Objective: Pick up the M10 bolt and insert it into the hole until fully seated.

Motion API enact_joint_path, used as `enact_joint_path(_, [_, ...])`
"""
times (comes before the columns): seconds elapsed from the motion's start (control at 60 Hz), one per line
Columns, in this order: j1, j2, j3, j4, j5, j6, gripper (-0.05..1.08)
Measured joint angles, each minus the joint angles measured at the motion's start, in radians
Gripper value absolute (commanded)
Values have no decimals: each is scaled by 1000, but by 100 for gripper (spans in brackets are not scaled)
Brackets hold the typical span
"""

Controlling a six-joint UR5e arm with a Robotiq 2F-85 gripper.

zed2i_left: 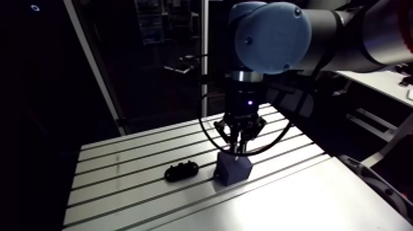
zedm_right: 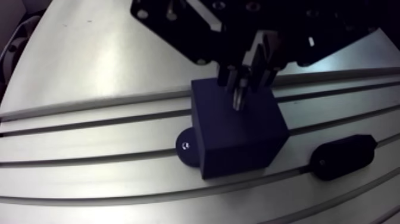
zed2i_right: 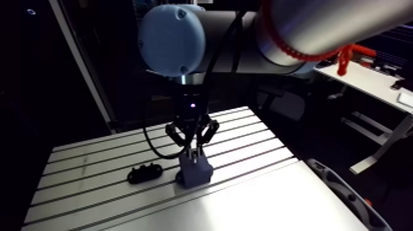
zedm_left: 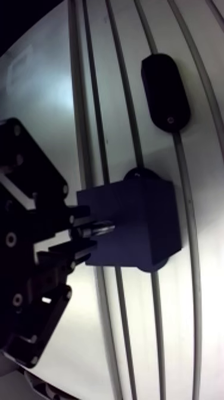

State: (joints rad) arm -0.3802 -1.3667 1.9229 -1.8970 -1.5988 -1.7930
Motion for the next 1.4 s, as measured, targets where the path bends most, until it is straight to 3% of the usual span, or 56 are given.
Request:
enact_joint_path(0.017, [0, 0, 0, 0, 0, 0, 69])
enact_joint_path(0.033, [0, 0, 0, 0, 0, 0, 69])
enact_joint_path(0.05, [0, 0, 0, 0, 0, 0, 47])
enact_joint_path(0.067, [0, 1, 1, 0, -1, 0, 47])
enact_joint_path(0.083, [0, 1, 1, 0, -1, 0, 20])
enact_joint_path(0.1, [0, 1, 1, 0, -1, 0, 20])
enact_joint_path(0.117, [0, 1, 1, -1, -1, 0, 3])
enact_joint_path(0.15, [0, 1, 1, -1, -1, 0, 1])
enact_joint_path(0.867, [3, -19, -7, -23, 4, 2, 0])
enact_joint_path(1.4, [42, -102, -179, 184, 2, -6, 0])
